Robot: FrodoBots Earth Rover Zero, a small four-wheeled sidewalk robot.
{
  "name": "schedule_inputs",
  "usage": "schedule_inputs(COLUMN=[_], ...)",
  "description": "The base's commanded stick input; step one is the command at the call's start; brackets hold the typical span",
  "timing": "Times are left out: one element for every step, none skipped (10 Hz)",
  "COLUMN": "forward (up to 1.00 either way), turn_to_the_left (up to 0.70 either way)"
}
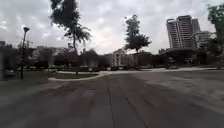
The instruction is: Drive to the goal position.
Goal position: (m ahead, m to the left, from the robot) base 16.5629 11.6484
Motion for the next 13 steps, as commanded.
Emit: schedule_inputs(forward=[1.0,1.0,1.0,1.0,1.0,1.0,1.0,1.0,1.0,1.0,1.0,1.0,1.0], turn_to_the_left=[0.0,0.0,0.0,0.0,0.0,0.0,0.0,0.0,0.0,0.0,0.0,0.0,0.0])
